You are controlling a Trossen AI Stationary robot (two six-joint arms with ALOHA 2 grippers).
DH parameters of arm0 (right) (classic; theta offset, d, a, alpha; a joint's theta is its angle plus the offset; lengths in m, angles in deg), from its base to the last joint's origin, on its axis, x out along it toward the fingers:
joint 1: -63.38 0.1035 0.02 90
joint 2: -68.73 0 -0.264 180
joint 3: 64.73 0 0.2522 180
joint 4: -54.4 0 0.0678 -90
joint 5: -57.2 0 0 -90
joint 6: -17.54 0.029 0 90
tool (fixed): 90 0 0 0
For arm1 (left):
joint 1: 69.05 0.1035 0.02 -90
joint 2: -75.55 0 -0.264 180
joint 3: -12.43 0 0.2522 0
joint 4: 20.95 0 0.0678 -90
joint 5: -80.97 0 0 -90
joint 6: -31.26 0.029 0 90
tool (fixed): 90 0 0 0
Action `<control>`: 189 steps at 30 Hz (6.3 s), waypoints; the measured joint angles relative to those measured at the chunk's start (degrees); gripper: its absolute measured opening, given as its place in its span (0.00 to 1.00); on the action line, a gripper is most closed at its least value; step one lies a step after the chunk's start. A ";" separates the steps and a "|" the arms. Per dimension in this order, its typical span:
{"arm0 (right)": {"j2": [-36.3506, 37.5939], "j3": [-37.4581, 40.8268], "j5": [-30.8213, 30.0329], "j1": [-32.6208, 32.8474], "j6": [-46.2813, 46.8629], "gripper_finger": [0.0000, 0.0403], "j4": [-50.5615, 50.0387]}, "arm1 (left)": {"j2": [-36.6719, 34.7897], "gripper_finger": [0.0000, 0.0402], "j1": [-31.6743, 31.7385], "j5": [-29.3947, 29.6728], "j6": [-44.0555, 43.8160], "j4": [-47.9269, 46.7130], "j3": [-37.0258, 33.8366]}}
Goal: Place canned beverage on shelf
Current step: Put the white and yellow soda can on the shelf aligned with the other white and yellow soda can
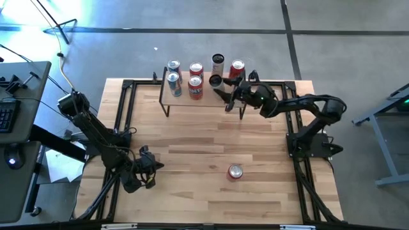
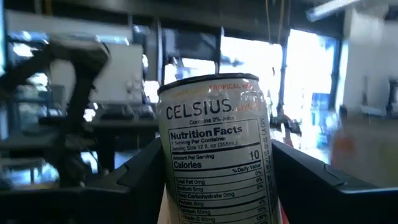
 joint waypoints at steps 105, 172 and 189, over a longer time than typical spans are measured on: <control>5.05 0.07 -17.90 2.03 -8.91 0.71 -19.41 | 0.00 0.00 -0.02 -1.93 -0.02 2.67 0.00; 12.71 0.13 -15.42 4.28 -7.93 0.89 -28.67 | 0.00 0.00 -0.02 -3.46 0.50 2.71 0.00; 17.29 0.11 -15.43 5.13 -8.00 0.89 -36.50 | 0.00 0.00 0.00 -4.46 3.45 5.68 0.00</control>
